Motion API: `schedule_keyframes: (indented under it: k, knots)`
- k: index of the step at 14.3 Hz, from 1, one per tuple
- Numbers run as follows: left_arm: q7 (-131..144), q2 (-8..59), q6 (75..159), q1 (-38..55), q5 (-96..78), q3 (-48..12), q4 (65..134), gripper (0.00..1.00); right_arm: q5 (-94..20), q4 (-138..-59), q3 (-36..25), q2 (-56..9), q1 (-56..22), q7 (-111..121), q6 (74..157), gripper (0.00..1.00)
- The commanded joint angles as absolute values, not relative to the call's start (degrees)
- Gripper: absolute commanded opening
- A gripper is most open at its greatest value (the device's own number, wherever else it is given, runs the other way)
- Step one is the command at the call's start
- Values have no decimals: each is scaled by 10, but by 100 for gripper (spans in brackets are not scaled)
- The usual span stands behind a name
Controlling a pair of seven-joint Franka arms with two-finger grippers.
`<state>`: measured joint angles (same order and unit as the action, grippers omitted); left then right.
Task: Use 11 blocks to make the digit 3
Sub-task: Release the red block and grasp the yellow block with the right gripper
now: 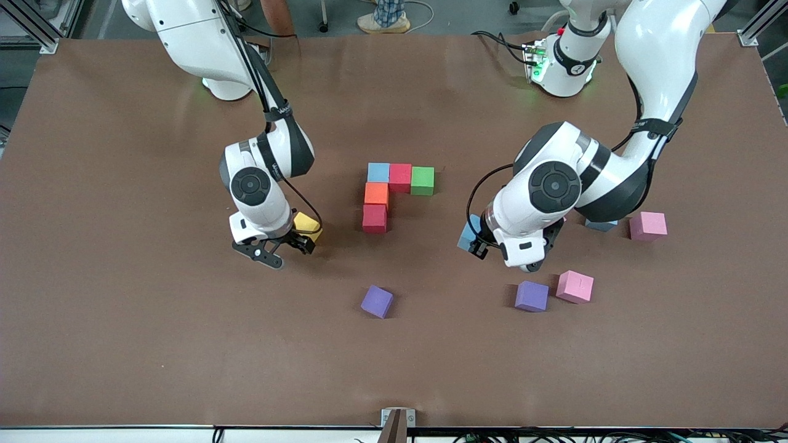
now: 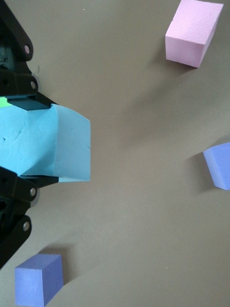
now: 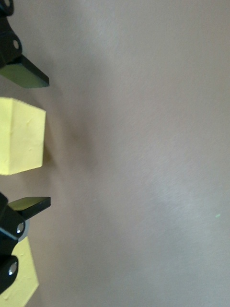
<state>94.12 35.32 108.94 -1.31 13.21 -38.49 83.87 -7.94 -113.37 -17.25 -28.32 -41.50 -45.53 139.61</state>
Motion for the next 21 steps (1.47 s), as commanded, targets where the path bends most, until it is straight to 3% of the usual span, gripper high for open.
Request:
schedule_keyframes:
  k: [1,6,8,9,14,15,18,21]
  knots:
    - [948,370,1089,8,148,-383,817,17,-109,-1172,-166,-251,-421,-474,1408,100]
    - [969,379,1124,39,148,-358,810,17,-111,-1202,-165,-253,-444,-511,1454,98]
    - [971,383,1128,42,149,-356,810,18,-111,-1201,-163,-253,-444,-512,1450,86]
    - [970,381,1127,40,148,-354,810,19,-111,-1201,-163,-253,-444,-512,1447,76]
    - [971,393,1136,47,147,-354,803,19,-111,-1186,-163,-254,-444,-509,1435,8]
    - [972,395,1143,49,145,-354,801,19,-111,-1173,-162,-255,-445,-506,1423,3]
    - [975,412,1162,62,148,-353,799,19,-112,-1096,-145,-260,-446,-503,1356,0]
    - [1012,418,1165,116,141,-303,767,18,-110,-1016,-121,-296,-448,-481,1333,0]
